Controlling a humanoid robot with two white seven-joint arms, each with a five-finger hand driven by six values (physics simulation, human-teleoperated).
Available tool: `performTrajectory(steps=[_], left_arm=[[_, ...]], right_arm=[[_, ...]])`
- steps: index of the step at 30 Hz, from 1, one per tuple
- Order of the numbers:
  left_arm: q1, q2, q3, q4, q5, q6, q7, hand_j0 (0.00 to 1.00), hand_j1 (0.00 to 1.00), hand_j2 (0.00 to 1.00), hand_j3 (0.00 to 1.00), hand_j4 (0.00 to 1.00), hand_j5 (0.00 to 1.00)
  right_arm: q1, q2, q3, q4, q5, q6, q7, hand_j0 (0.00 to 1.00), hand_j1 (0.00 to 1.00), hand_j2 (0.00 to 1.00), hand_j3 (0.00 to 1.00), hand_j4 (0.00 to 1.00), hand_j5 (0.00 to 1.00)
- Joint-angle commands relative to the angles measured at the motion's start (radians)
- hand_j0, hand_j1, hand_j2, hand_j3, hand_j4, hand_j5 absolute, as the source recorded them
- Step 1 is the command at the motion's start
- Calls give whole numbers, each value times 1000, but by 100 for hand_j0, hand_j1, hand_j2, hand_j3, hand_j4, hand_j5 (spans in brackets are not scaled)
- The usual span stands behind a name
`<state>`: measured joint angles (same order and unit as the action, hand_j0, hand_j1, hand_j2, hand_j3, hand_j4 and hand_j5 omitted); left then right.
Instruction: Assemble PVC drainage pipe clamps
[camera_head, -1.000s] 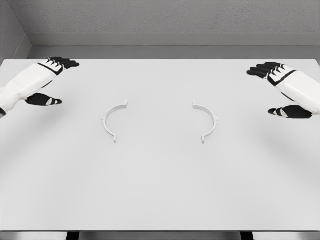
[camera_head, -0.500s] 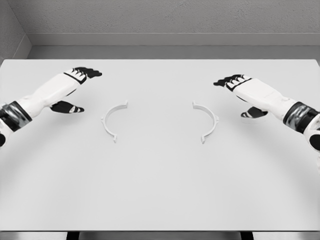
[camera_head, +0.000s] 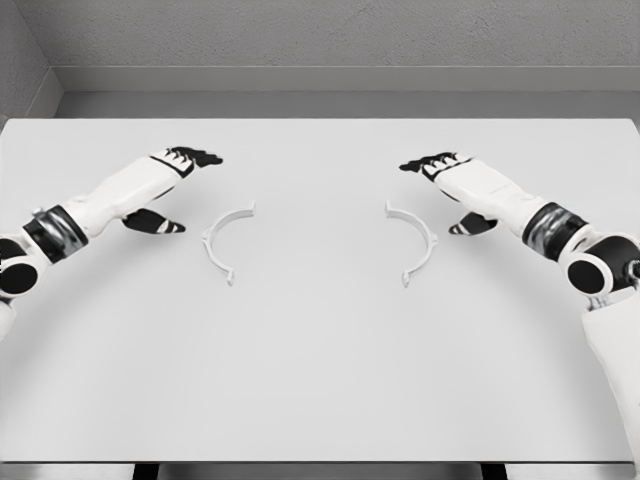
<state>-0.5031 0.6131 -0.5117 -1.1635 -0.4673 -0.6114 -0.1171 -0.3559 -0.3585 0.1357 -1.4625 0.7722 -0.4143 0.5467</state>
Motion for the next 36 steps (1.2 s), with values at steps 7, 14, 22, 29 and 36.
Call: performTrajectory(steps=[7,14,22,29,36], left_arm=[[0,-1,-14,31,-17,1,1,100,100,100,100,100,100],[-12,-30,-14,54,-17,1,1,100,100,100,100,100,100],[-28,-44,-21,88,-17,1,1,100,100,100,100,100,100],[-32,-69,-21,87,-17,1,1,100,100,100,100,100,100],[-32,-79,-21,85,-17,1,1,100,100,100,100,100,100]], right_arm=[[-2,7,16,34,-4,2,-1,100,100,100,100,100,100],[-6,9,15,71,4,2,-1,100,100,100,100,100,100],[-15,10,24,70,4,2,-1,100,100,100,100,100,100],[-15,12,32,65,4,3,-1,100,100,100,100,100,100],[-20,32,38,63,4,3,1,100,100,100,100,100,100]])
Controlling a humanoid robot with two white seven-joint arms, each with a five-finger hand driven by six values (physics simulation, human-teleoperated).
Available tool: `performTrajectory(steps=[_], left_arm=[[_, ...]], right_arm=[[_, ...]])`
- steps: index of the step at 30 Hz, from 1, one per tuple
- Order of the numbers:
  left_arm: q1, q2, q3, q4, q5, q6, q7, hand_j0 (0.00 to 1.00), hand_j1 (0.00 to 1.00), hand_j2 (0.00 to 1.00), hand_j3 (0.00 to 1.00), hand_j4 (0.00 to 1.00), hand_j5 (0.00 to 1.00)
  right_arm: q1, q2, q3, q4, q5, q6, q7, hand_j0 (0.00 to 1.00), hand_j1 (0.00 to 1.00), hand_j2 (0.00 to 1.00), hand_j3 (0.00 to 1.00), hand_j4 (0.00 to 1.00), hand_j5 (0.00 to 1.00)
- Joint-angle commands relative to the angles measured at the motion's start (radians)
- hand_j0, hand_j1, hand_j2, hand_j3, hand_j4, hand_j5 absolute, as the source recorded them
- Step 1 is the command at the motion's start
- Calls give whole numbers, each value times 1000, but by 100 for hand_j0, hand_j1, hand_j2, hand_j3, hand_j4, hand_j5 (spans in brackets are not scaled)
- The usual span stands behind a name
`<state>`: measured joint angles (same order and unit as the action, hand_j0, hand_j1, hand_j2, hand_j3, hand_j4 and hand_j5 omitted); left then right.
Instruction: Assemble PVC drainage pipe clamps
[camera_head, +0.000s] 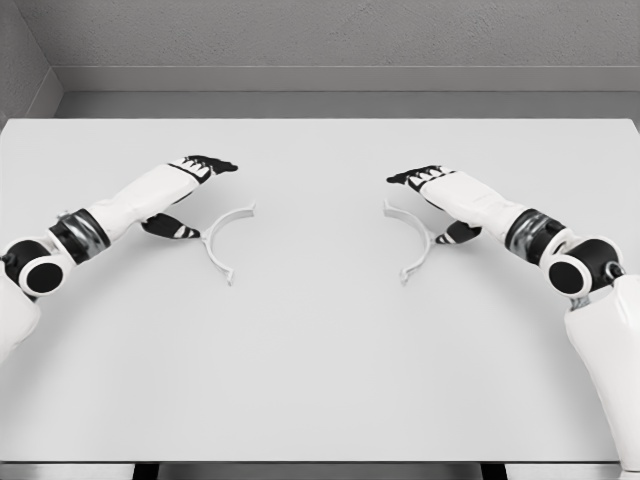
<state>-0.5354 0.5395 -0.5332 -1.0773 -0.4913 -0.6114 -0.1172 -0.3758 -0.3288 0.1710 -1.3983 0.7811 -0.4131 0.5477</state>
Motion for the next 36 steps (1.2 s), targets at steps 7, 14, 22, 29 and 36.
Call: performTrajectory(steps=[7,14,22,29,36], left_arm=[[2,-7,1,-7,7,1,1,100,100,100,100,100,100],[9,-15,1,-24,8,1,1,100,100,100,100,100,100],[15,-30,1,-43,11,1,1,100,100,100,100,100,100],[35,-30,1,-84,11,1,1,100,100,100,100,100,100],[55,-44,2,-116,10,1,1,100,100,100,100,100,100]], right_arm=[[-9,4,9,2,-3,2,0,100,100,100,100,100,100],[-12,16,15,4,-3,3,0,100,100,100,100,100,100],[-28,7,4,12,0,3,0,100,100,100,100,100,100],[-46,14,10,56,3,11,0,100,100,100,100,100,100],[-48,28,15,56,4,11,0,100,100,100,100,100,100]])
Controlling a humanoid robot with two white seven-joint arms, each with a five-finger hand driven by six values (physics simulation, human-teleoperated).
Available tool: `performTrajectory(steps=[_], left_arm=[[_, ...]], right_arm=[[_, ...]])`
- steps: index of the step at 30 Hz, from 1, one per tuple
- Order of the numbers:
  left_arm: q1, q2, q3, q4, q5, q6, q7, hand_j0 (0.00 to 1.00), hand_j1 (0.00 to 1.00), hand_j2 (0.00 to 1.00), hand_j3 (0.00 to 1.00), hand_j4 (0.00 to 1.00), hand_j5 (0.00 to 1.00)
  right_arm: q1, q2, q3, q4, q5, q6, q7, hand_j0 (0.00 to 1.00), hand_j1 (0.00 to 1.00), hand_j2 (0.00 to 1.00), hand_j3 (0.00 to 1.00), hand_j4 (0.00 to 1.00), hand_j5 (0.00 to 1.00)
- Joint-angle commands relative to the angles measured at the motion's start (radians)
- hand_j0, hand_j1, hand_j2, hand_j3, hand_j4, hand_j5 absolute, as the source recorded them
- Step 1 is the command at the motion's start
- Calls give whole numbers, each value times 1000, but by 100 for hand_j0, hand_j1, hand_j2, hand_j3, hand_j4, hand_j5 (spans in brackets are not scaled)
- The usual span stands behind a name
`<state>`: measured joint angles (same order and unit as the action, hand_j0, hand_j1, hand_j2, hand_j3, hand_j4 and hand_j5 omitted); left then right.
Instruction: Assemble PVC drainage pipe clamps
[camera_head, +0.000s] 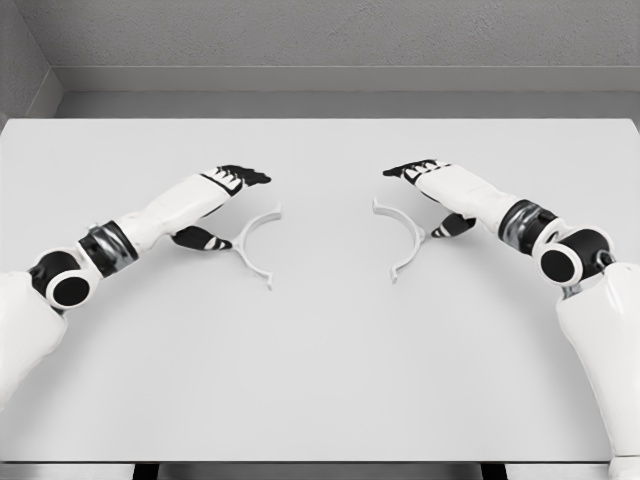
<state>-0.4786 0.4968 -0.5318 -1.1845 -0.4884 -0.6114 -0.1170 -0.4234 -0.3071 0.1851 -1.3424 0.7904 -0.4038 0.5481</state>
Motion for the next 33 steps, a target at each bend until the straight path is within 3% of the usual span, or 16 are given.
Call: performTrajectory(steps=[1,12,33], left_arm=[[0,-1,0,-9,8,1,0,100,100,100,100,100,100],[9,-7,3,-27,7,1,0,100,100,100,100,100,100],[-3,-4,4,19,2,1,0,100,100,100,100,100,100]], right_arm=[[0,9,0,0,1,2,0,100,100,100,100,100,100],[0,31,31,-9,6,5,1,100,100,100,100,100,100],[-32,80,92,-8,13,17,3,100,100,100,100,100,100]])
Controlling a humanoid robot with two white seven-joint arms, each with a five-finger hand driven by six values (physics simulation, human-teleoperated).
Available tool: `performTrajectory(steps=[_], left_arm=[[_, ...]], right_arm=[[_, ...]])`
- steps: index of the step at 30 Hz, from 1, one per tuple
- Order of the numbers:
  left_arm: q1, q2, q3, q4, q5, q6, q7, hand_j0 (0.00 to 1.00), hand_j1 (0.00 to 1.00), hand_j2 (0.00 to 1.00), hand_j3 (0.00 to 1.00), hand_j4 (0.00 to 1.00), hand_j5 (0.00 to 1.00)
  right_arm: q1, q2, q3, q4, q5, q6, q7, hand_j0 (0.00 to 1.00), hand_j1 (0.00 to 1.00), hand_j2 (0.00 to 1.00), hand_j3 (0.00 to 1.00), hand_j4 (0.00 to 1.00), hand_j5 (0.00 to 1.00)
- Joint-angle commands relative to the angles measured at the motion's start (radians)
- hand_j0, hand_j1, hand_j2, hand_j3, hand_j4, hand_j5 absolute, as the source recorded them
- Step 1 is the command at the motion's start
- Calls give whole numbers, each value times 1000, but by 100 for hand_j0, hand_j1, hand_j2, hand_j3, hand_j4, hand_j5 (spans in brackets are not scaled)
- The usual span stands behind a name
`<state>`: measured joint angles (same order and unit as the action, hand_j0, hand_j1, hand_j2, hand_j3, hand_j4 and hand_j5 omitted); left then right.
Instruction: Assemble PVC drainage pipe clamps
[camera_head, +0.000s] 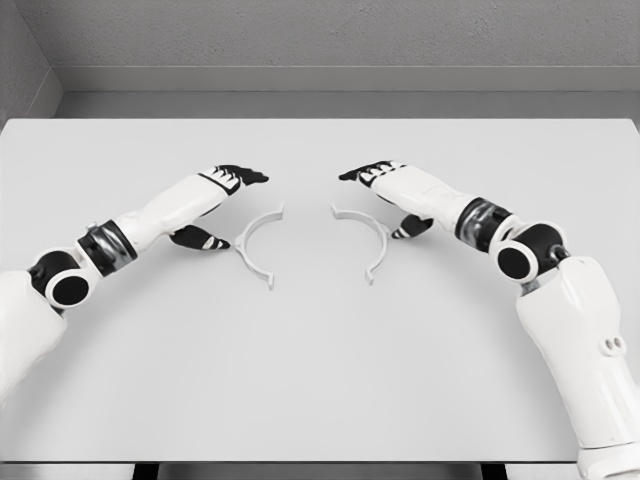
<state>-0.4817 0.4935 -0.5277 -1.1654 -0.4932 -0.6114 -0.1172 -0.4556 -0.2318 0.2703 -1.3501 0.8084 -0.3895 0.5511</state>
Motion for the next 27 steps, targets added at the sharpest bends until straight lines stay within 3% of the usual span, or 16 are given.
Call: performTrajectory(steps=[1,17,27], left_arm=[[0,-3,0,0,7,1,1,100,100,100,100,100,100],[20,-39,-2,-27,1,1,1,100,100,100,100,100,100],[5,-27,9,-2,2,1,1,100,100,100,100,100,100]], right_arm=[[0,5,12,-1,-5,4,0,100,100,100,100,100,100],[26,2,27,-81,-6,11,6,100,100,100,100,100,100],[21,5,63,-80,-6,23,6,100,100,100,100,100,100]])
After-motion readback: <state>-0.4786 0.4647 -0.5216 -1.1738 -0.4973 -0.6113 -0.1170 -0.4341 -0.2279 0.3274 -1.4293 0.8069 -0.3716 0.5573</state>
